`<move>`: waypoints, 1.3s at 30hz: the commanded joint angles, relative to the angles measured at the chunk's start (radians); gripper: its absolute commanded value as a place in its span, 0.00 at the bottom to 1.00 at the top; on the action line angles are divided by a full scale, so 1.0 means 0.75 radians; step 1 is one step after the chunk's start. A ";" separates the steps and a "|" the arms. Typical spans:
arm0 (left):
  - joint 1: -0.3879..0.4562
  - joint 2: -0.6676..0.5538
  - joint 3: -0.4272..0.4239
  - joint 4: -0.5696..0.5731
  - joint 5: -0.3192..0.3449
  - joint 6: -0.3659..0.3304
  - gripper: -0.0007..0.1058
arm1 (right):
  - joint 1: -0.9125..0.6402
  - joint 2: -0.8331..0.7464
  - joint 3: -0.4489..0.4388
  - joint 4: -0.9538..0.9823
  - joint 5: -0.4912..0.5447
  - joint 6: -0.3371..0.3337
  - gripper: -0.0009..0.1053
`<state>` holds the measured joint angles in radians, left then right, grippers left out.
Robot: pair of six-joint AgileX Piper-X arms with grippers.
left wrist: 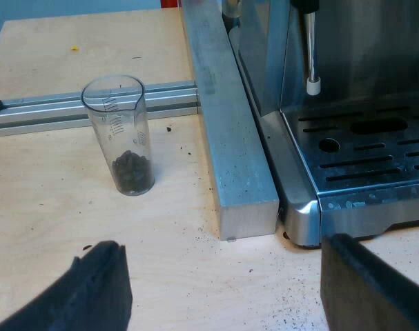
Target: Pour the beans into the coffee machine
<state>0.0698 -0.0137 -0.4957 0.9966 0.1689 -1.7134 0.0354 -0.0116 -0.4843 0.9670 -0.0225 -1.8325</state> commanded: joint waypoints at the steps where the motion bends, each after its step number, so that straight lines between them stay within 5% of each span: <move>1: -0.003 -0.183 -0.003 -0.013 -0.011 -0.002 0.58 | -0.001 -0.053 -0.006 -0.017 -0.006 -0.006 0.74; 13: -0.003 -0.183 0.003 -0.029 0.009 -0.002 0.58 | -0.001 -0.051 -0.006 -0.018 -0.021 -0.006 0.74; 22: -0.003 -0.170 -0.012 -0.029 -0.017 -0.014 0.59 | 0.062 0.088 -0.081 -0.018 -0.239 -0.009 0.74; 24: -0.003 -0.168 -0.016 -0.029 -0.028 -0.014 0.60 | 0.137 0.161 -0.137 -0.018 -0.239 -0.042 0.74; 25: -0.003 -0.147 -0.081 -0.029 -0.118 -0.014 0.74 | 0.185 0.197 -0.171 -0.018 -0.239 -0.076 0.74; 32: -0.003 -0.089 -0.098 -0.032 -0.118 -0.050 0.74 | 0.491 0.415 -0.339 -0.029 -0.306 -0.173 0.74; 39: -0.003 -0.008 -0.098 -0.032 -0.121 -0.106 0.74 | 0.742 0.568 -0.352 -0.227 -0.376 -0.177 0.74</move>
<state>0.0698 -0.0060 -0.5648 0.9825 0.0959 -1.7810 0.5770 0.4076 -0.7392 0.8353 -0.2923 -1.9528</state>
